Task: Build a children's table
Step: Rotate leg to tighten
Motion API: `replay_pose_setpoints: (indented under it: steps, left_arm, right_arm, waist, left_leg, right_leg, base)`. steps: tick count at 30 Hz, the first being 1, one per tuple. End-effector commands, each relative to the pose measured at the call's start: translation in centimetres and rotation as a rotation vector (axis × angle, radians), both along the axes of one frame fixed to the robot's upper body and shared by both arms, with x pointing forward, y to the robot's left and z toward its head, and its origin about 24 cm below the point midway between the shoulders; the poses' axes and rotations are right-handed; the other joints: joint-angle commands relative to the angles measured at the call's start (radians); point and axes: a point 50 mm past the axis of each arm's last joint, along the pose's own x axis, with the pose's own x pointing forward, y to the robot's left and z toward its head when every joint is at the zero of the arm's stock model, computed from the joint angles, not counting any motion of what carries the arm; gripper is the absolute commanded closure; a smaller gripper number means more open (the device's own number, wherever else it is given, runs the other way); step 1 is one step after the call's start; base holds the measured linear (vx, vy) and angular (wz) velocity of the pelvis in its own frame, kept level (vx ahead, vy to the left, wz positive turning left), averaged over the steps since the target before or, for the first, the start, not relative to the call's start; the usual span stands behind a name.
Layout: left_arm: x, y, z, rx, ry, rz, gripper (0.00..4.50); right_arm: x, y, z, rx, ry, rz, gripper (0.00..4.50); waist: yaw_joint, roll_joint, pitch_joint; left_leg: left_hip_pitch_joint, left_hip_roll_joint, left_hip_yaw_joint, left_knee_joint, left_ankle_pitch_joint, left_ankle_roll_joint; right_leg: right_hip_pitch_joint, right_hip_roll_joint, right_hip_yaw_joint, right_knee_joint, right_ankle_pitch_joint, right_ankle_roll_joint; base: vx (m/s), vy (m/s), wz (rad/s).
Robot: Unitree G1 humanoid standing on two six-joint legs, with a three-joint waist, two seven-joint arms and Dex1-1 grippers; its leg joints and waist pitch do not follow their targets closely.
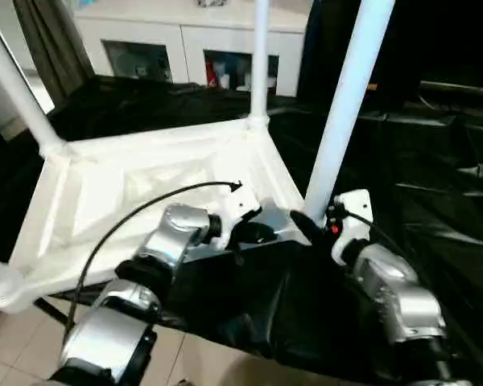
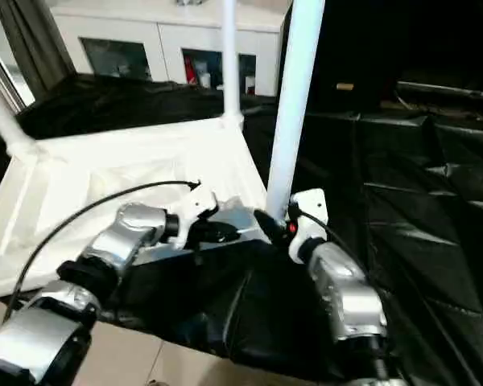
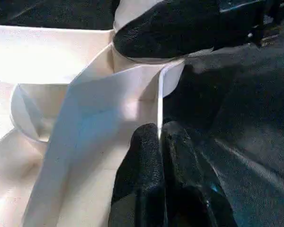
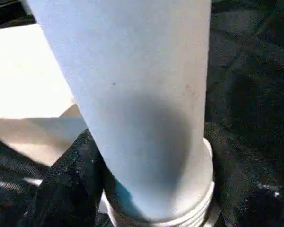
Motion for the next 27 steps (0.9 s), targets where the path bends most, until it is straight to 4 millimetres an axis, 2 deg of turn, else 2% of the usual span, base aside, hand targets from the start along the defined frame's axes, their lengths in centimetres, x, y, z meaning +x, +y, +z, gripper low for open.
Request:
replay_pose_setpoints:
  steps: [1,3,4,6,7,8,9,10,11,12,13,15,16,17,18,19,20,24,27]
  left_arm:
    - [-1.5,-4.1,-0.1,-0.056,0.020,-0.128,4.50]
    - [-1.5,-4.1,-0.1,-0.053,0.018,-0.130,4.50]
    - [-1.4,-3.8,-0.1,-0.046,0.015,-0.129,4.50]
    - [-1.3,-3.1,-0.2,-0.029,0.012,-0.131,4.50]
    - [-1.3,-2.6,-0.3,-0.020,0.013,-0.137,4.50]
    - [-1.2,-2.2,-0.3,-0.011,0.016,-0.147,4.50]
    - [-1.2,-2.0,-0.3,-0.006,0.018,-0.154,4.50]
    - [-1.2,-1.6,-0.2,-0.001,0.022,-0.166,4.50]
    - [-1.1,-0.8,-0.1,0.011,0.030,-0.192,4.50]
    - [-1.1,-0.7,-0.1,0.013,0.032,-0.195,4.50]
    - [-1.0,-0.3,-0.1,0.022,0.036,-0.204,4.50]
    - [-1.0,0.2,0.0,0.030,0.037,-0.216,4.50]
    - [-1.0,0.7,0.1,0.037,0.041,-0.231,4.50]
    - [-1.0,1.0,0.2,0.039,0.046,-0.241,4.50]
    - [-1.0,1.2,0.2,0.040,0.049,-0.249,4.50]
    - [-1.1,1.4,0.3,0.040,0.058,-0.265,4.50]
    - [-1.2,1.6,0.4,0.040,0.064,-0.277,4.50]
    - [-1.6,2.7,0.3,0.062,0.099,-0.329,4.50]
    - [-1.9,3.2,0.2,0.052,0.127,-0.340,4.50]
  right_arm:
    - [-0.6,3.8,-1.9,-0.002,0.102,0.114,1.80]
    - [-0.5,4.1,-1.9,-0.005,0.095,0.119,1.80]
    - [-0.4,4.3,-1.8,-0.008,0.081,0.135,1.80]
    - [-0.4,4.4,-1.5,-0.004,0.061,0.163,1.24]
    - [-0.5,4.3,-1.3,0.002,0.053,0.183,1.10]
    - [-0.5,4.1,-1.2,-0.003,0.043,0.202,1.08]
    - [-0.5,3.9,-1.1,-0.008,0.037,0.215,1.01]
    - [-0.6,3.6,-0.9,-0.011,0.027,0.249,0.89]
    - [-0.9,3.0,-0.6,-0.017,0.014,0.330,0.67]
    - [-0.9,2.9,-0.5,-0.019,0.012,0.341,0.67]
    - [-1.1,2.6,-0.4,-0.028,0.004,0.386,0.67]
    - [-1.4,2.1,-0.1,-0.034,-0.006,0.447,0.67]
    - [-1.6,1.6,0.2,-0.042,-0.018,0.516,0.67]
    - [-1.8,1.2,0.4,-0.047,-0.026,0.549,0.67]
    - [-1.8,1.0,0.5,-0.051,-0.032,0.569,0.67]
    - [-1.8,0.6,0.8,-0.066,-0.049,0.594,0.67]
    - [-1.9,0.4,0.9,-0.077,-0.060,0.612,0.67]
    - [-2.2,-0.8,1.5,-0.067,-0.043,0.727,0.67]
    - [-2.4,-1.5,2.1,-0.022,-0.021,0.782,0.67]
  waist:
    - [-0.003,-0.011,-0.030]
    - [-0.003,-0.009,-0.031]
    - [-0.003,-0.011,-0.031]
    - [-0.003,-0.009,-0.033]
    - [-0.003,-0.009,-0.033]
    - [-0.004,-0.015,-0.034]
    - [-0.002,-0.012,-0.035]
    - [-0.003,-0.014,-0.036]
    - [-0.003,-0.025,-0.039]
    - [0.000,-0.020,-0.041]
    - [-0.001,-0.026,-0.046]
    - [0.004,-0.021,-0.048]
    - [0.006,-0.033,-0.049]
    - [0.013,-0.035,-0.051]
    - [0.017,-0.031,-0.051]
    - [0.018,-0.039,-0.050]
    - [0.023,-0.036,-0.050]
    - [0.034,-0.034,-0.046]
    - [0.039,-0.041,-0.044]
  left_leg:
    - [0.010,0.049,-0.035,-0.090,-0.378,-0.009]
    - [0.009,0.049,-0.035,-0.090,-0.361,-0.005]
    - [0.008,0.050,-0.034,-0.090,-0.353,-0.003]
    - [0.007,0.050,-0.033,-0.090,-0.340,0.002]
    - [0.007,0.050,-0.032,-0.089,-0.335,0.005]
    - [0.005,0.050,-0.032,-0.089,-0.323,0.010]
    - [0.005,0.051,-0.032,-0.089,-0.315,0.012]
    - [0.003,0.051,-0.031,-0.088,-0.299,0.018]
    - [0.000,0.051,-0.029,-0.084,-0.274,0.030]
    - [-0.001,0.050,-0.030,-0.082,-0.260,0.037]
    - [-0.003,0.051,-0.026,-0.074,-0.197,0.066]
    - [-0.002,0.051,-0.025,-0.068,-0.155,0.085]
    - [-0.003,0.050,-0.023,-0.064,-0.133,0.106]
    - [-0.003,0.051,-0.021,-0.060,-0.116,0.128]
    - [-0.003,0.053,-0.020,-0.059,-0.106,0.136]
    - [-0.004,0.056,-0.017,-0.058,-0.095,0.146]
    - [-0.002,0.058,-0.017,-0.057,-0.093,0.146]
    - [0.002,0.064,-0.015,-0.059,-0.120,0.132]
    - [0.003,0.064,-0.014,-0.060,-0.132,0.120]
  right_leg:
    - [0.014,-0.057,0.034,-0.101,-0.401,-0.160]
    - [0.015,-0.057,0.034,-0.100,-0.383,-0.160]
    - [0.015,-0.056,0.034,-0.099,-0.367,-0.164]
    - [0.017,-0.056,0.034,-0.097,-0.344,-0.170]
    - [0.016,-0.056,0.035,-0.096,-0.331,-0.174]
    - [0.019,-0.054,0.033,-0.094,-0.311,-0.178]
    - [0.021,-0.055,0.034,-0.091,-0.298,-0.182]
    - [0.022,-0.054,0.034,-0.089,-0.268,-0.189]
    - [0.027,-0.055,0.034,-0.085,-0.232,-0.195]
    - [0.030,-0.056,0.034,-0.081,-0.211,-0.201]
    - [0.033,-0.055,0.034,-0.070,-0.096,-0.227]
    - [0.033,-0.055,0.033,-0.062,-0.015,-0.250]
    - [0.038,-0.054,0.031,-0.056,0.035,-0.267]
    - [0.041,-0.056,0.029,-0.051,0.063,-0.278]
    - [0.039,-0.056,0.029,-0.049,0.075,-0.282]
    - [0.037,-0.055,0.026,-0.048,0.081,-0.289]
    - [0.035,-0.055,0.025,-0.045,0.076,-0.295]
    - [0.032,-0.055,0.025,-0.047,0.024,-0.303]
    - [0.033,-0.053,0.025,-0.045,0.015,-0.307]
  base:
    - [0.000,0.000,0.00]
    - [0.000,0.000,0.00]
    - [0.000,0.000,0.00]
    - [0.000,0.000,0.00]
    - [0.000,0.000,0.00]
    - [0.000,0.000,0.00]
    - [0.000,0.000,0.00]
    - [0.000,0.000,0.00]
    - [0.000,0.000,0.00]
    - [0.000,0.000,0.00]
    - [0.052,-0.008,-0.02]
    - [0.053,-0.009,-0.01]
    - [0.000,0.000,0.00]
    - [0.000,0.000,0.00]
    - [0.000,0.000,0.00]
    - [0.000,0.000,0.00]
    - [0.000,0.000,0.00]
    - [0.000,0.000,0.00]
    - [0.000,0.000,0.00]
